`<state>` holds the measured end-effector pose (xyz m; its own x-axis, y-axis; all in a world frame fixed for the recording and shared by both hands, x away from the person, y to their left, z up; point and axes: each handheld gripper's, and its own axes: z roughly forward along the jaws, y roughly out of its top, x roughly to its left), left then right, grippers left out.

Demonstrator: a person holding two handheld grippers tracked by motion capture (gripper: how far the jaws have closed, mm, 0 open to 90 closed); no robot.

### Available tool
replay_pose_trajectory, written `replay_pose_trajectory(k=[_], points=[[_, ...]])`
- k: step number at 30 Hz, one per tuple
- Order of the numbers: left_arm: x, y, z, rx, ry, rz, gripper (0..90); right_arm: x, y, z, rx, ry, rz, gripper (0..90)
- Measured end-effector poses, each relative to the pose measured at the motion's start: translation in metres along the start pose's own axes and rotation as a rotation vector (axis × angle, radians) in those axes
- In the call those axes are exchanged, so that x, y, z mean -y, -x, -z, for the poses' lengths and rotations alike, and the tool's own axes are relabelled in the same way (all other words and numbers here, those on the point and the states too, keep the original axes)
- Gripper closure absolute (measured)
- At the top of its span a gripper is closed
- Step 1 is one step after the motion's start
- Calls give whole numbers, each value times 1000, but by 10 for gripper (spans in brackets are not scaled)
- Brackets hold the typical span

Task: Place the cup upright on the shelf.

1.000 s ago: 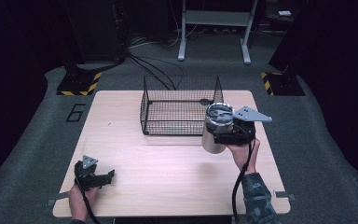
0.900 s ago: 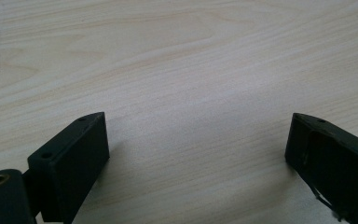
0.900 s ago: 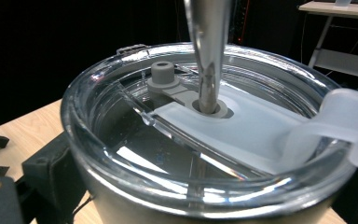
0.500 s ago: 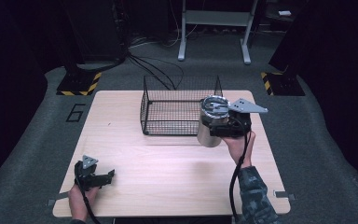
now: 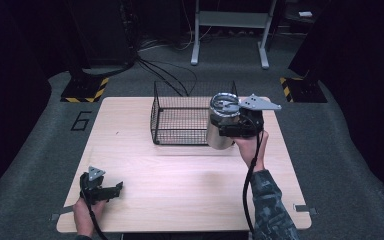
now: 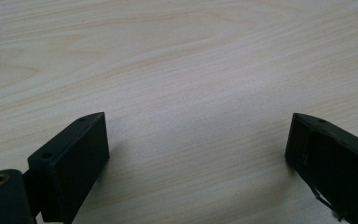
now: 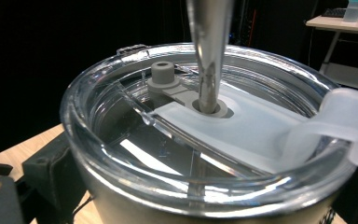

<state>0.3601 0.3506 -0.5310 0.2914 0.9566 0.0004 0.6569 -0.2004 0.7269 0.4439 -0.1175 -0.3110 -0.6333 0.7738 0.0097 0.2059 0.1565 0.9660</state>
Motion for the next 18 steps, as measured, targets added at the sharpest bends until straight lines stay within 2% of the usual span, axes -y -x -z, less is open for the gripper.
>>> replay_pose_trajectory(k=[1, 5, 16, 17, 18], points=[[0, 1, 0, -3, 6, 9, 62, -4, 0, -2, 2, 2, 3, 37], [0, 0, 0, 0, 0, 0, 62, -10, 0, -7, -2, 3, 11, 37], [0, 0, 0, 0, 0, 0, 62, -17, 1, -21, -3, -11, 14, 37], [1, 1, -1, -7, 13, 6, 62, -18, 1, -25, -4, -14, 13, 37], [0, 0, 0, 0, 1, 0, 62, -19, 1, -27, -4, -19, 14, 37]])
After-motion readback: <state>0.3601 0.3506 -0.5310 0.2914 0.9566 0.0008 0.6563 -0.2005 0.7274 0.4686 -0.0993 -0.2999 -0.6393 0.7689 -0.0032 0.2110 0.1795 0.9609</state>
